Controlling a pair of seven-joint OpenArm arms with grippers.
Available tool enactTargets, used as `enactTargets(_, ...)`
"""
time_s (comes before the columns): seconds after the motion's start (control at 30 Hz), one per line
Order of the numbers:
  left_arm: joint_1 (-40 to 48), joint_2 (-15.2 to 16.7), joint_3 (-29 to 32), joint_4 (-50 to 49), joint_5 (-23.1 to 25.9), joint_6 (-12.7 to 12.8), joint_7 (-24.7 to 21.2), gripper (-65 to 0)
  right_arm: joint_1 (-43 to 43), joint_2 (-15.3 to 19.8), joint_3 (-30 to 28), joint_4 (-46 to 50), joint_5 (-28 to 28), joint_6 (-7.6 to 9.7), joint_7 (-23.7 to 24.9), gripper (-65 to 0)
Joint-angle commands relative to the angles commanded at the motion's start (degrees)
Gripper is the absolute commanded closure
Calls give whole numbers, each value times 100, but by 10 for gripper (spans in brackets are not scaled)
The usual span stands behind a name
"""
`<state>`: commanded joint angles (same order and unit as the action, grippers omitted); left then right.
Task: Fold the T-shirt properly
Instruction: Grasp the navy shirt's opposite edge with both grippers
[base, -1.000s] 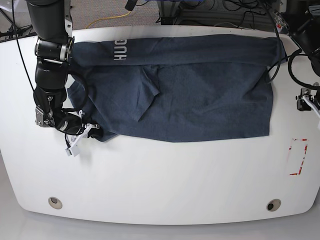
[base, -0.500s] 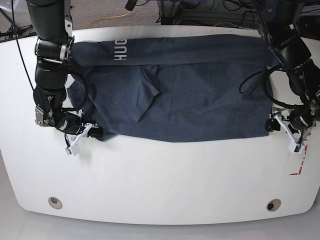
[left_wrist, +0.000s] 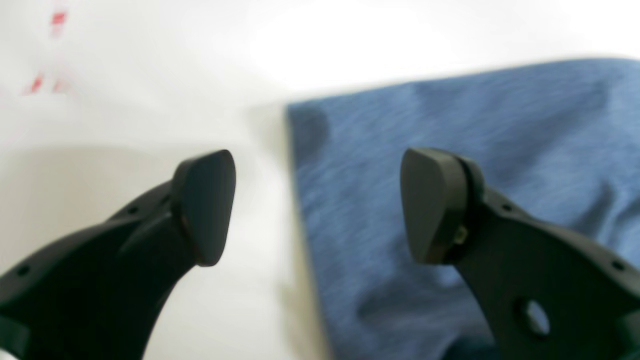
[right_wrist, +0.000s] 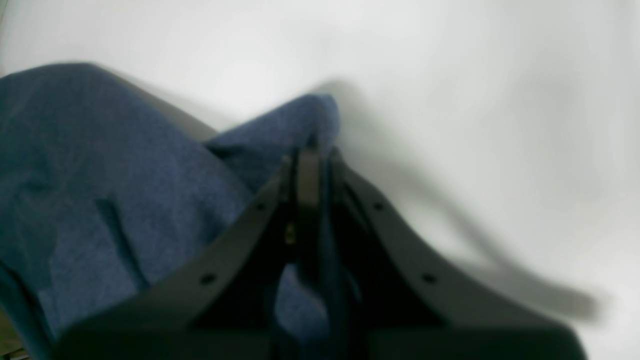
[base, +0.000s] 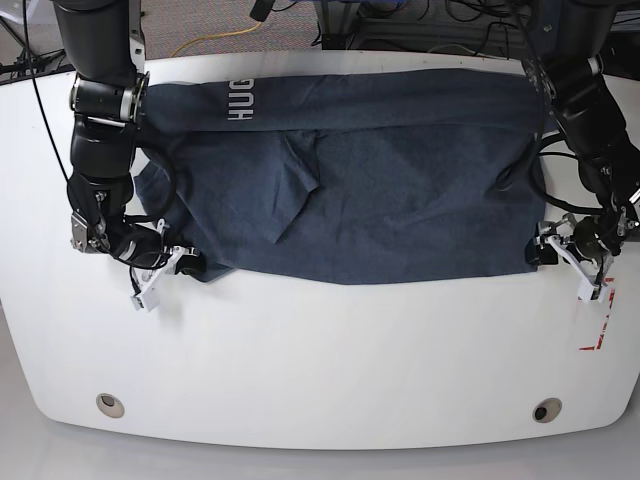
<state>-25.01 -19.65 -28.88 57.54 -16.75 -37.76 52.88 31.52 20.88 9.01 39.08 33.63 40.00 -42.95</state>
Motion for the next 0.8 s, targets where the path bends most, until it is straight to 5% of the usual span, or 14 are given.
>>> enactTargets(0.67,-668,97,299,-2013,-44,-35,-492,-472,9,0,0,0,18,0,-9,0)
enactTargets(0.8,-695,158,308,-2013,-44,-44,-229,-329,18,0,0,0,18,0,-9,0)
